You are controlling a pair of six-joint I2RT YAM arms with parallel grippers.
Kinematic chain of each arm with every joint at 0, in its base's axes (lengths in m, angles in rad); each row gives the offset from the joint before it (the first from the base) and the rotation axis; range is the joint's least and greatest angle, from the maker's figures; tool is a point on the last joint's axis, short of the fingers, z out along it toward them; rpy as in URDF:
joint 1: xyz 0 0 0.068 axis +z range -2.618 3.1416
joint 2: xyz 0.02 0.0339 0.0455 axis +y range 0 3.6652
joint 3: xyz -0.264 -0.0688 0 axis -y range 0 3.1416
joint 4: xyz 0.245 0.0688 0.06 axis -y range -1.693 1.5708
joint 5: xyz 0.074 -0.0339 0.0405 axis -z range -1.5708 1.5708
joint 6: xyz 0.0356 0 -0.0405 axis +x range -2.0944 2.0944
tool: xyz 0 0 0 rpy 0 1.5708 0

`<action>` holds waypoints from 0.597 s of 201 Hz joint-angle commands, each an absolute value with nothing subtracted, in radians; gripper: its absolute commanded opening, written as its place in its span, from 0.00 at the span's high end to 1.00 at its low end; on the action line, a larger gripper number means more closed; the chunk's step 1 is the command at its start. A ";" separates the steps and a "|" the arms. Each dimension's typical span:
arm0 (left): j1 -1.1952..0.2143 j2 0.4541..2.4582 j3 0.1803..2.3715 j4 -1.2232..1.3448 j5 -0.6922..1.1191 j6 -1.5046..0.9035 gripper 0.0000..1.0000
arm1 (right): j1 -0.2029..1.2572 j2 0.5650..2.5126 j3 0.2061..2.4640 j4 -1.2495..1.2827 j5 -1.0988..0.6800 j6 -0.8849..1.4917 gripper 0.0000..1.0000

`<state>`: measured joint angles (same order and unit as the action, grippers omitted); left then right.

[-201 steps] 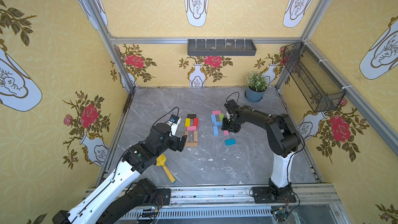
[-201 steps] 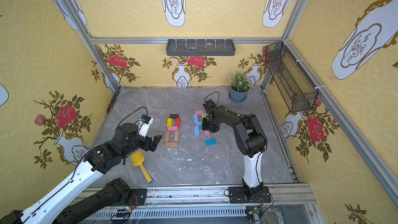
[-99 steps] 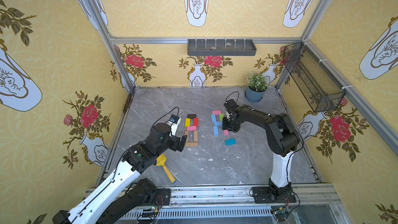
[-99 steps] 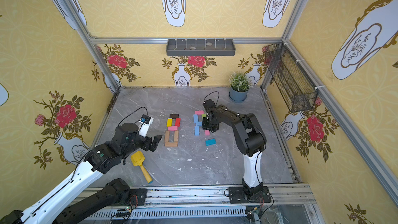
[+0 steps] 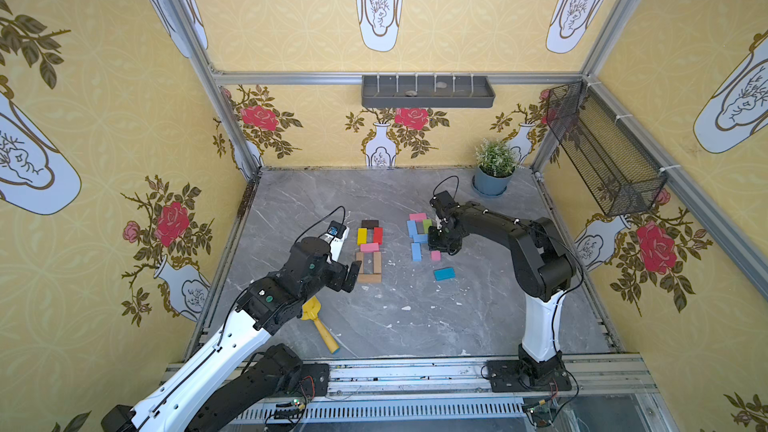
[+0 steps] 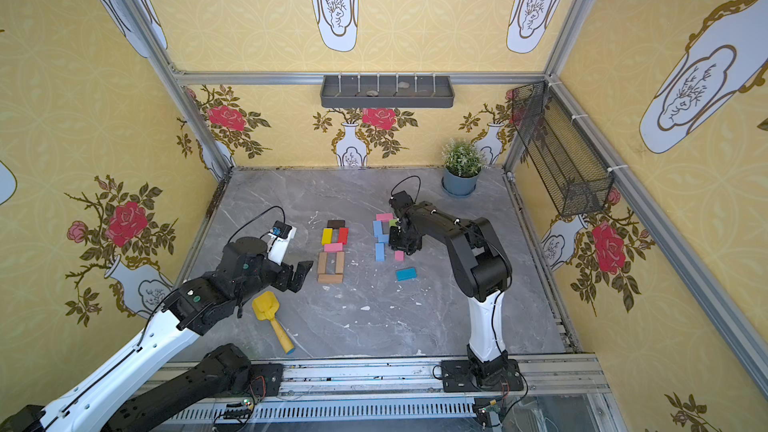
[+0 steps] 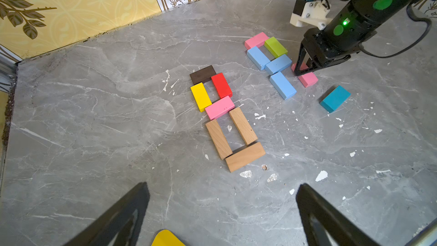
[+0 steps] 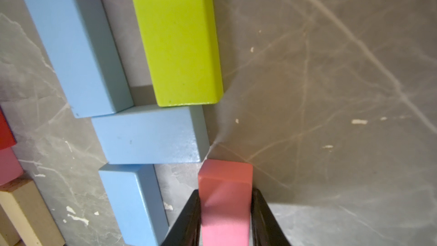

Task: Assemble the number 8 with building blocks
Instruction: Assemble the building block at the center of the board.

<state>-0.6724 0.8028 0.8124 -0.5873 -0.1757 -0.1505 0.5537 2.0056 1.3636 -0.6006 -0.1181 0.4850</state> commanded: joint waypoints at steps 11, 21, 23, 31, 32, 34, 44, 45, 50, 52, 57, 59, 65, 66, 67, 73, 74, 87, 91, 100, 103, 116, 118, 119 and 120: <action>-0.672 0.804 0.814 -0.583 -0.173 -0.149 0.00 | 0.560 2.023 1.359 -0.594 -0.112 0.463 0.66; -0.672 0.804 0.813 -0.583 -0.172 -0.149 0.00 | 0.563 2.025 1.360 -0.595 -0.112 0.461 0.66; -0.672 0.804 0.813 -0.583 -0.172 -0.149 0.00 | 0.563 2.026 1.361 -0.595 -0.111 0.460 0.66; -0.672 0.803 0.813 -0.583 -0.173 -0.150 0.00 | 0.563 2.027 1.360 -0.595 -0.110 0.458 0.66; -0.672 0.803 0.814 -0.583 -0.172 -0.149 0.00 | 0.563 2.028 1.360 -0.595 -0.110 0.457 0.66; -0.672 0.804 0.813 -0.583 -0.173 -0.149 0.00 | 0.563 2.028 1.361 -0.595 -0.109 0.457 0.66; -0.672 0.804 0.814 -0.583 -0.172 -0.150 0.00 | 0.564 2.028 1.362 -0.595 -0.107 0.453 0.66; -0.672 0.804 0.814 -0.583 -0.173 -0.149 0.00 | 0.564 2.028 1.361 -0.594 -0.107 0.453 0.66; -0.672 0.804 0.813 -0.583 -0.172 -0.149 0.00 | 0.564 2.029 1.361 -0.594 -0.104 0.453 0.66; -0.672 0.804 0.813 -0.583 -0.173 -0.149 0.00 | 0.564 2.029 1.361 -0.594 -0.104 0.452 0.66; -0.672 0.804 0.813 -0.583 -0.172 -0.149 0.00 | 0.564 2.029 1.362 -0.594 -0.103 0.450 0.65; -0.672 0.804 0.813 -0.583 -0.172 -0.149 0.00 | 0.564 2.029 1.362 -0.594 -0.102 0.449 0.65; -0.672 0.804 0.813 -0.583 -0.173 -0.149 0.00 | 0.563 2.029 1.362 -0.594 -0.101 0.447 0.65; -0.672 0.804 0.813 -0.583 -0.172 -0.149 0.00 | 0.563 2.029 1.362 -0.594 -0.101 0.448 0.65; -0.672 0.804 0.813 -0.583 -0.172 -0.149 0.00 | 0.564 2.029 1.362 -0.594 -0.101 0.447 0.65; -0.672 0.804 0.813 -0.583 -0.172 -0.149 0.00 | 0.564 2.029 1.362 -0.594 -0.101 0.446 0.65; -0.672 0.804 0.813 -0.583 -0.172 -0.149 0.00 | 0.564 2.029 1.362 -0.594 -0.101 0.445 0.64; -0.672 0.804 0.813 -0.583 -0.172 -0.149 0.00 | 0.565 2.029 1.361 -0.594 -0.101 0.444 0.61; -0.672 0.804 0.813 -0.583 -0.173 -0.149 0.00 | 0.564 2.027 1.361 -0.593 -0.101 0.443 0.60; -0.672 0.804 0.813 -0.583 -0.173 -0.149 0.00 | 0.565 2.022 1.358 -0.591 -0.100 0.443 0.56; -0.672 0.804 0.813 -0.583 -0.172 -0.149 0.00 | 0.565 2.021 1.358 -0.590 -0.101 0.443 0.56; -0.672 0.804 0.814 -0.583 -0.172 -0.149 0.00 | 0.564 2.013 1.356 -0.588 -0.101 0.443 0.53; -0.672 0.804 0.813 -0.583 -0.172 -0.149 0.00 | 0.564 2.011 1.356 -0.588 -0.100 0.443 0.52; -0.672 0.804 0.813 -0.583 -0.172 -0.149 0.00 | 0.564 2.011 1.355 -0.588 -0.099 0.443 0.52; -0.672 0.804 0.814 -0.583 -0.172 -0.149 0.00 | 0.564 2.010 1.356 -0.588 -0.100 0.443 0.51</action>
<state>-0.6724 0.8028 0.8124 -0.5873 -0.1757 -0.1505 0.5629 2.0079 1.3678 -0.5903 -0.1135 0.4477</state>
